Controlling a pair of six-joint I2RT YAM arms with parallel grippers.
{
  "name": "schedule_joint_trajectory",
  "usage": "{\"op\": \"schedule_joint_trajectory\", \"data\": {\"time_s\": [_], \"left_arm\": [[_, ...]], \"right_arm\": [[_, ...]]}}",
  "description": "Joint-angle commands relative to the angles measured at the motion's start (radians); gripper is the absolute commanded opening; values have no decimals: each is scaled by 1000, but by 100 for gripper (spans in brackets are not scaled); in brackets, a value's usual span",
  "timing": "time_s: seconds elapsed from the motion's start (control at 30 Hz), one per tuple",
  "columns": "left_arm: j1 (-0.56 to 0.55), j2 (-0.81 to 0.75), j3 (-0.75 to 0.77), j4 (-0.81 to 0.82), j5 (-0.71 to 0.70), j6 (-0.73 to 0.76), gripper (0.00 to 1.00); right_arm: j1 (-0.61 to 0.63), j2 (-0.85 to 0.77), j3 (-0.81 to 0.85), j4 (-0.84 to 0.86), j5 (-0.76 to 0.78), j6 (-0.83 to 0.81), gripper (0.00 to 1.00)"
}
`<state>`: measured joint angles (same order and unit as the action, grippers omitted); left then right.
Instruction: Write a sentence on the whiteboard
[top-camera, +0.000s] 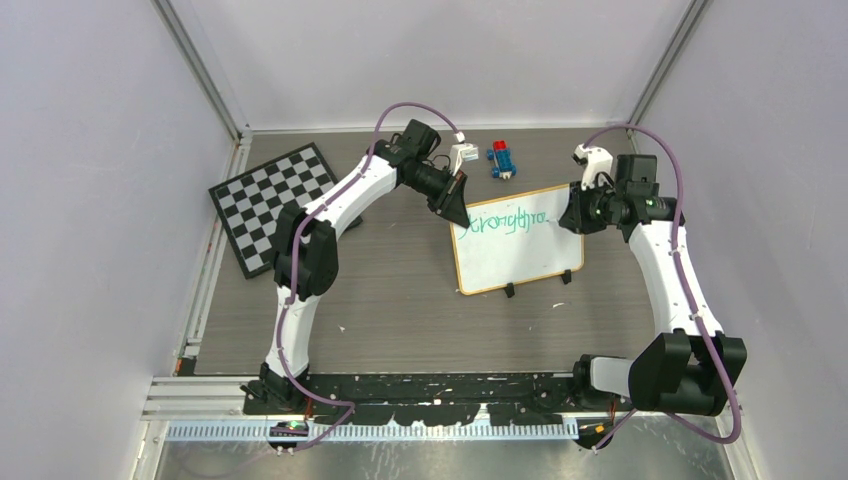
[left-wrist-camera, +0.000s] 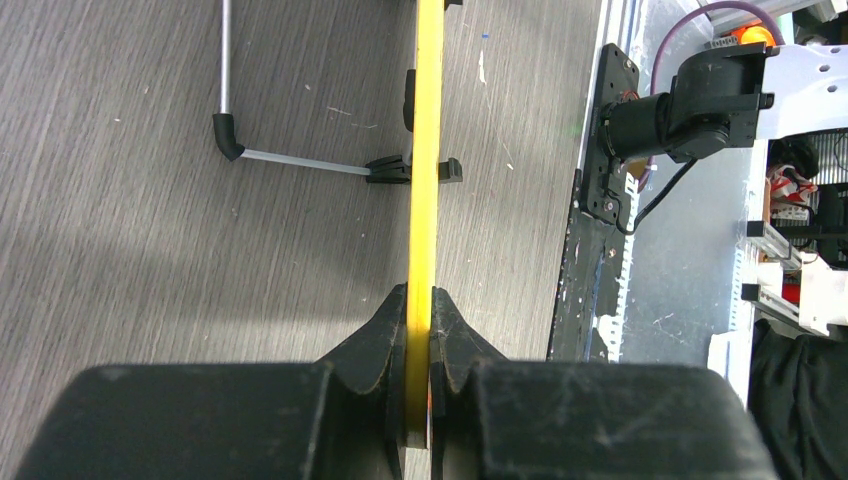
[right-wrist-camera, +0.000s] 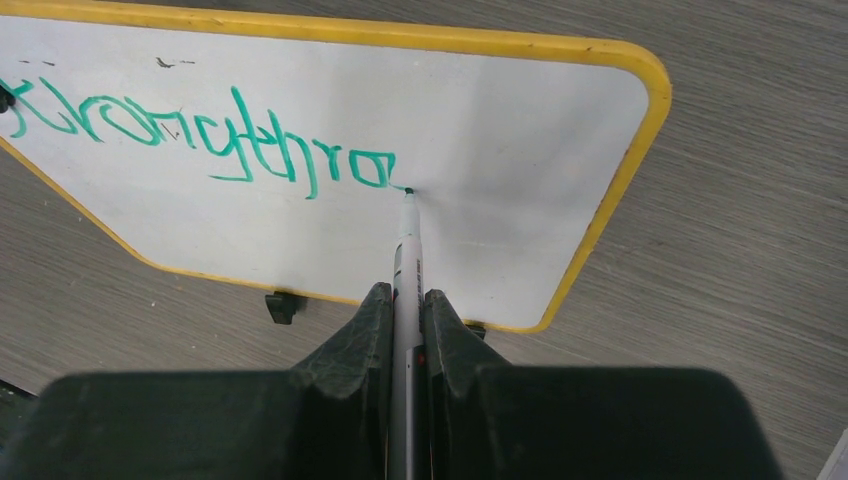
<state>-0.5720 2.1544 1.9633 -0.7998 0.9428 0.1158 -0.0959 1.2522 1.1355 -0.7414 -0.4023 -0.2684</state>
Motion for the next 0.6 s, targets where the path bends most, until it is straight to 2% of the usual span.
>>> {"op": "schedule_joint_trajectory", "data": {"time_s": [0.0, 0.33, 0.57], "left_arm": [[-8, 5, 23, -1, -34, 22, 0], [-8, 6, 21, -1, -35, 25, 0], [-9, 6, 23, -1, -36, 24, 0]], "right_arm": [[-1, -22, 55, 38, 35, 1, 0], [-1, -13, 74, 66, 18, 36, 0], [-1, -21, 29, 49, 22, 12, 0]]}}
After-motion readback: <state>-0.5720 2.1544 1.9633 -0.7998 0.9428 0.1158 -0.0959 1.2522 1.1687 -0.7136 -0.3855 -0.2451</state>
